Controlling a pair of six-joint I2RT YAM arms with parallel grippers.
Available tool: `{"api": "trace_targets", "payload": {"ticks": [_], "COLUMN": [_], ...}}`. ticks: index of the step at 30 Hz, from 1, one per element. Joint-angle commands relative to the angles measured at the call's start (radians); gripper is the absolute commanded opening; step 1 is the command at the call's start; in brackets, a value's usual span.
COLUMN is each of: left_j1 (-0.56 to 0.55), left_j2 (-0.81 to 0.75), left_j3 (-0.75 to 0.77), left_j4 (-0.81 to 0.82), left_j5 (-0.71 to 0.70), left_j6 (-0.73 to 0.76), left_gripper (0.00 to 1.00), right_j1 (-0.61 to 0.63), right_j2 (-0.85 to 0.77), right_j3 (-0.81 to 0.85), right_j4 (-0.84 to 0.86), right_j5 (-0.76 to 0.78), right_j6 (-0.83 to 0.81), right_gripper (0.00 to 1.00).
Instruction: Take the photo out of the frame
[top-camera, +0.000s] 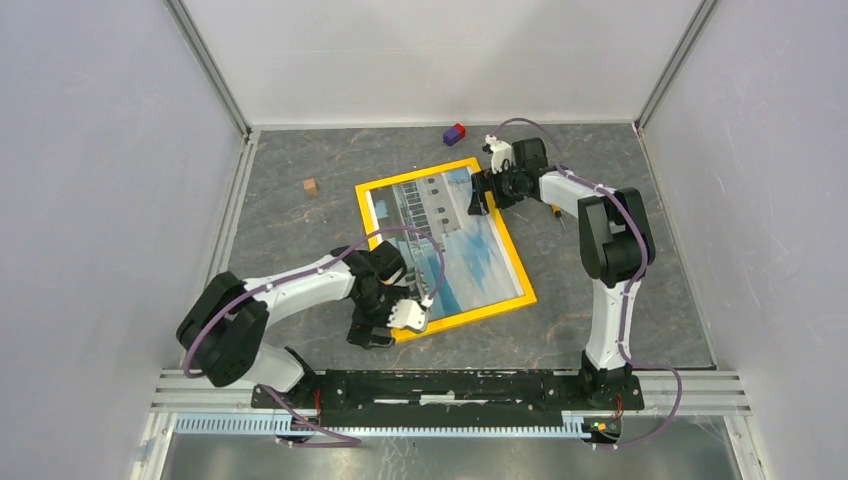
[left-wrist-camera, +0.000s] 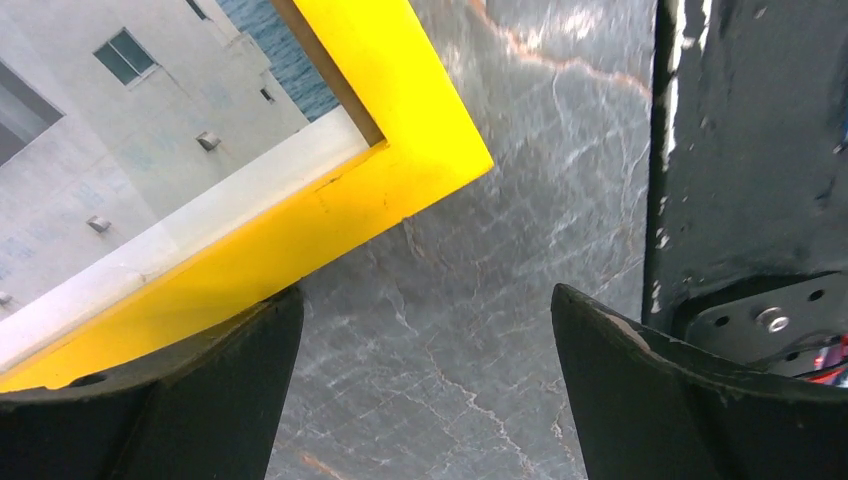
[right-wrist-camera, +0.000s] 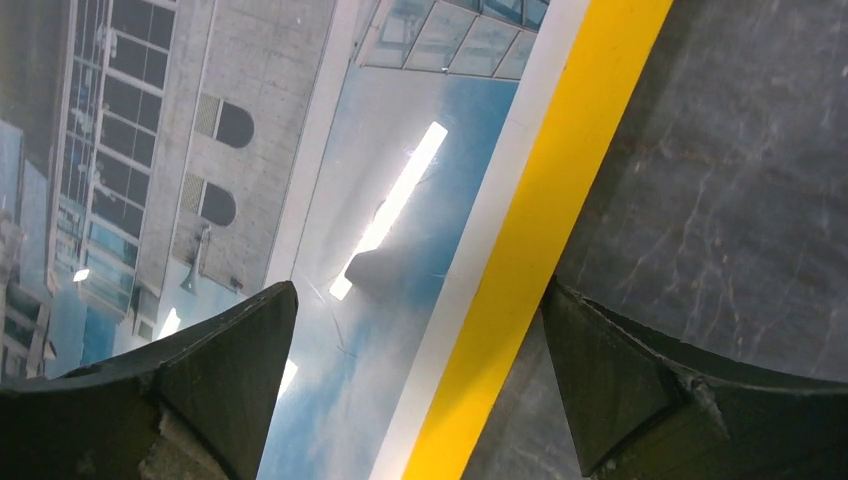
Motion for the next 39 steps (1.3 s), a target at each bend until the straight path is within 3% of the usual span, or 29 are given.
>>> {"api": "trace_targets", "payload": {"ticks": [1,5,10,21,26,31,36,39], "left_j1": [-0.074,-0.164,-0.198,-0.301,-0.299,-0.259,-0.199,-0.208], "left_j2": [0.063,0.123,0.224,0.405,0.334,0.202,0.148,0.139], "left_j3": [0.108,0.165,0.293,0.542,0.569,0.529,0.418,0.371], "left_j4": [0.08,0.134,0.161,0.243,0.154,0.018,0.067,0.123], "left_j5": [0.09,0.05,0.045,0.025,0.024,-0.055,-0.142,-0.12], "left_j6": [-0.132,-0.196,-0.296,-0.478,-0.467,-0.4,-0.409,-0.445], "left_gripper": [1.0,1.0,1.0,1.0,1.0,1.0,1.0,1.0], "right_j1": [0.056,0.095,0.155,0.253,0.216,0.084,-0.011,-0.053], "right_j2": [0.073,0.127,0.2,0.237,0.076,-0.163,-0.374,-0.487], "right_j3": [0.106,0.179,0.288,0.359,0.322,0.14,-0.091,-0.238], "right_j4": [-0.027,-0.008,-0.008,0.105,0.109,0.172,0.143,0.101], "right_j5": [-0.054,-0.068,-0.098,-0.201,-0.135,-0.127,-0.125,-0.129], "right_j6": [-0.022,-0.051,-0.057,-0.052,-0.097,-0.024,-0.003,-0.001], "right_gripper": [0.98,0.98,0.98,0.98,0.98,0.98,0.98,0.98]}}
